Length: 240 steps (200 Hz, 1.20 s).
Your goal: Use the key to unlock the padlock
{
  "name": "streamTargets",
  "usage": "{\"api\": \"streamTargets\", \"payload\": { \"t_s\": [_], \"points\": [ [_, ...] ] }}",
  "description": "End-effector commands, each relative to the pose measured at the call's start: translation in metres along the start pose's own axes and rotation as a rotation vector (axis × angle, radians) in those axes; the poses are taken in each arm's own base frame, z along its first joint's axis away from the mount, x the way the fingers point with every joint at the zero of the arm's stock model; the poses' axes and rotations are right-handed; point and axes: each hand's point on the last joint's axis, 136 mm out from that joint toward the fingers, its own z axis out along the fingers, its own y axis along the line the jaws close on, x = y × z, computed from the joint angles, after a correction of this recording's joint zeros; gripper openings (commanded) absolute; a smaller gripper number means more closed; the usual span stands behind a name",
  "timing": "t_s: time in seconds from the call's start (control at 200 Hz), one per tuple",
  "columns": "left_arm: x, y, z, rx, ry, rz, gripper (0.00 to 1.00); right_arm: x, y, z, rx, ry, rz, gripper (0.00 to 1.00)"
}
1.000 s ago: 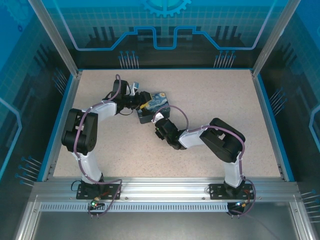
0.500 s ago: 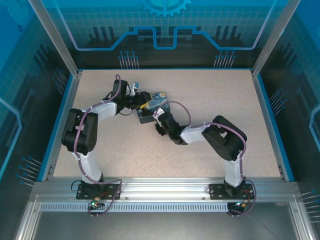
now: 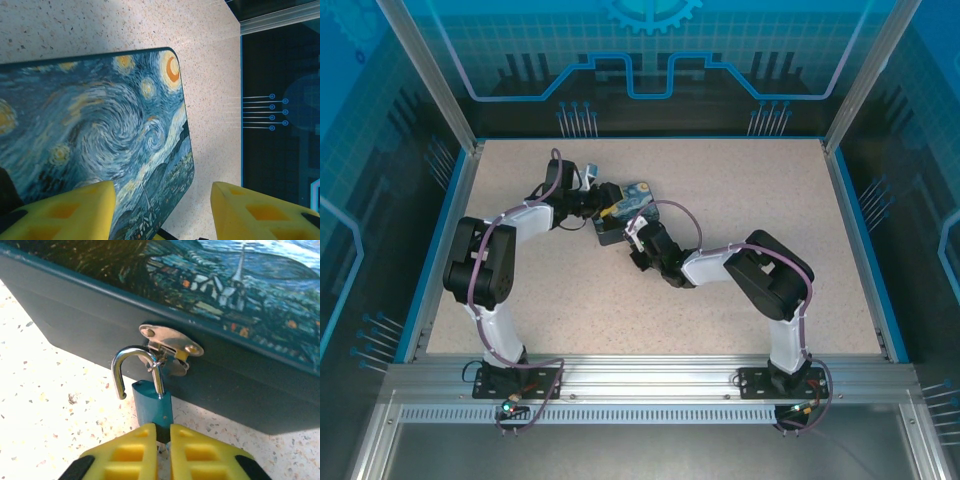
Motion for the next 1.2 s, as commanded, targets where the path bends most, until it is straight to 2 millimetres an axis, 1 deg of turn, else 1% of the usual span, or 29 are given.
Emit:
{"api": "streamTargets", "payload": {
  "t_s": [0.0,0.17,0.285,0.47,0.575,0.72,0.8,0.81,0.835,0.976,1.066,1.131,1.196],
  "points": [
    [0.009,0.01,0.007,-0.016,0.033,-0.036,0.54,0.011,-0.003,0.003,0.001,0.035,0.004,0.08],
    [0.013,0.014,0.007,-0.022,0.035,-0.042,0.54,0.011,-0.005,0.0,0.012,0.034,0.009,0.07],
    [0.014,0.016,0.006,-0.027,0.034,-0.043,0.54,0.01,-0.004,-0.002,0.0,0.026,0.014,0.15],
    [0.015,0.013,0.006,-0.023,0.035,-0.04,0.54,0.008,-0.009,-0.007,0.014,0.015,0.015,0.22],
    [0.016,0.013,0.006,-0.023,0.035,-0.04,0.54,0.005,-0.013,-0.014,0.018,-0.005,0.03,0.26],
    [0.015,0.011,0.004,-0.02,0.031,-0.038,0.54,0.002,-0.008,-0.019,-0.034,-0.022,0.041,0.36],
    [0.015,0.01,0.004,-0.018,0.031,-0.037,0.54,-0.004,-0.008,-0.017,-0.086,-0.043,0.099,0.38],
    [0.015,0.009,0.004,-0.017,0.031,-0.035,0.54,0.004,-0.008,-0.018,-0.091,-0.029,0.108,0.38],
    [0.015,0.009,0.004,-0.017,0.032,-0.035,0.54,0.007,-0.01,-0.018,-0.104,-0.031,0.129,0.39],
    [0.019,0.008,0.004,-0.018,0.039,-0.036,0.54,0.0,-0.016,-0.02,-0.164,-0.072,0.205,0.47],
    [0.02,0.007,0.006,-0.015,0.041,-0.034,0.54,-0.001,-0.018,-0.018,-0.216,-0.07,0.257,0.49],
    [0.021,0.007,0.007,-0.013,0.043,-0.035,0.54,0.002,-0.022,-0.015,-0.242,-0.066,0.302,0.48],
    [0.021,0.006,0.007,-0.012,0.042,-0.033,0.54,0.006,-0.022,-0.013,-0.272,-0.058,0.326,0.48]
  ]
}}
